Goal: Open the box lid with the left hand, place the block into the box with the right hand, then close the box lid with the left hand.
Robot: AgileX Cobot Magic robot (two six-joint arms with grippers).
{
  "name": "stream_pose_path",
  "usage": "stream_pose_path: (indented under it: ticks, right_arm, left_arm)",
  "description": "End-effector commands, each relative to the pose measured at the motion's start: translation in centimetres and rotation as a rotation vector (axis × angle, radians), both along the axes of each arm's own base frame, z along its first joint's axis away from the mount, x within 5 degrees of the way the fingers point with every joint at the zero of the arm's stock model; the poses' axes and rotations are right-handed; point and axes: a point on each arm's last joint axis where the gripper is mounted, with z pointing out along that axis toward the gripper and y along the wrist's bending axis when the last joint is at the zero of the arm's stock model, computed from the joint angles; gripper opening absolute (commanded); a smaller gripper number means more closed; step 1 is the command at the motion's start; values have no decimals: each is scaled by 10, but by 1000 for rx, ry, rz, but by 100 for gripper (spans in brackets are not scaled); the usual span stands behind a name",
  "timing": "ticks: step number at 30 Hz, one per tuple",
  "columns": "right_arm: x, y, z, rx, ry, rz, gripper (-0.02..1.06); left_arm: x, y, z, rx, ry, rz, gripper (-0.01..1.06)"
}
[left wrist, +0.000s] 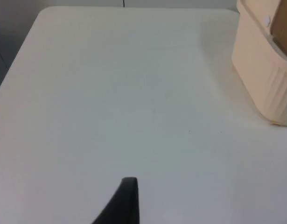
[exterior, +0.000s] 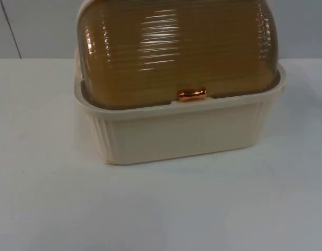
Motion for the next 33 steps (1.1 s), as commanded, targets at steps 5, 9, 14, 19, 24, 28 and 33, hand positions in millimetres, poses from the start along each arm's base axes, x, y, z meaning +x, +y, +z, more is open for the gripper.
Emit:
stream_pose_path:
  ticks: [5, 9, 14, 19, 24, 28, 33]
  right_arm:
    - [6, 1, 26, 1, -50, 1, 105]
    - [29, 1, 43, 5, -24, -1, 105]
    - [65, 2, 54, 3, 48, -2, 105]
    - [103, 3, 54, 2, 130, -3, 105]
    - [140, 3, 40, -1, 238, -4, 105]
    - [155, 4, 29, -5, 309, -5, 105]
    - [170, 4, 17, -8, 385, -5, 105]
  left_arm:
    - [6, -4, 20, -51, -61, -19, 105]
    - [25, -4, 35, -63, -34, -20, 105]
    - [54, -4, 46, -83, 33, -21, 105]
    - [83, -3, 49, -89, 115, -15, 105]
    - [109, -2, 42, -98, 200, -10, 105]
    - [124, -1, 37, -100, 236, -5, 105]
    - [139, -3, 29, -112, 287, -27, 95]
